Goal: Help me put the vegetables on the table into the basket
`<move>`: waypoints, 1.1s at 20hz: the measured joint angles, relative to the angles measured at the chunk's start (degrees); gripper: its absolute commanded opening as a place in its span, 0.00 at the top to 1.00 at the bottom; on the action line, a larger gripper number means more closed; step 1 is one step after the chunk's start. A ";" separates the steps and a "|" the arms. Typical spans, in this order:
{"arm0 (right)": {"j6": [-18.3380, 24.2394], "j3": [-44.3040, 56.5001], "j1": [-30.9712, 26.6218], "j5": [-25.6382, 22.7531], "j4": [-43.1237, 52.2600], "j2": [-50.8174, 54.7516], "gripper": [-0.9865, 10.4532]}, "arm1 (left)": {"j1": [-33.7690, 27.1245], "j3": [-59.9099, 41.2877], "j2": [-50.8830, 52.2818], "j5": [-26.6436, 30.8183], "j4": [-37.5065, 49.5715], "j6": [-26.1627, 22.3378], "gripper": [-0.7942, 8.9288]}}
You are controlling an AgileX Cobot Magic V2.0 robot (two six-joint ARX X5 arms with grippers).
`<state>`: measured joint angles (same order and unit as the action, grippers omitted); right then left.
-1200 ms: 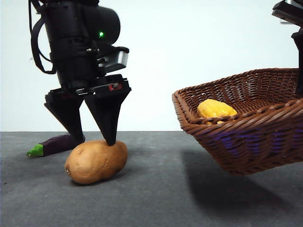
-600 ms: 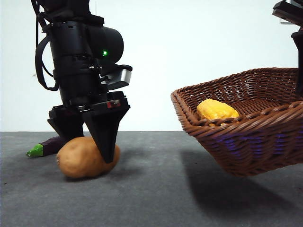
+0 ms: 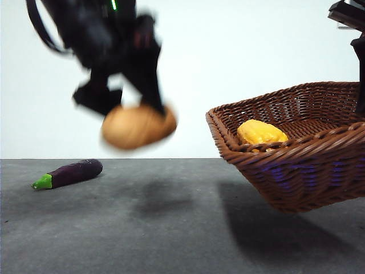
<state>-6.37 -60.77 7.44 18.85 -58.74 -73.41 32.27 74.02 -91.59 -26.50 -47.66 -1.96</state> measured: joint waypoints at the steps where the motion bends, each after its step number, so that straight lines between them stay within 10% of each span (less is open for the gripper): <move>1: 0.00 0.00 0.00 0.00 0.02 0.00 0.93 | 0.28 0.02 2.95 -3.08 2.14 1.86 0.93; 7: -0.02 0.00 0.00 7.76 0.96 0.00 0.93 | 7.87 0.42 9.20 -6.71 19.21 16.15 0.92; 13: -0.07 0.00 0.00 10.34 1.49 0.00 0.93 | 19.15 0.37 6.23 1.53 18.43 18.10 0.91; 22: -0.07 0.00 0.00 10.78 0.74 0.00 0.93 | 24.33 0.37 4.20 12.22 15.63 18.12 0.27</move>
<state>-6.44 -60.77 7.44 29.63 -58.00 -73.41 56.60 74.39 -87.39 -14.28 -32.03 16.16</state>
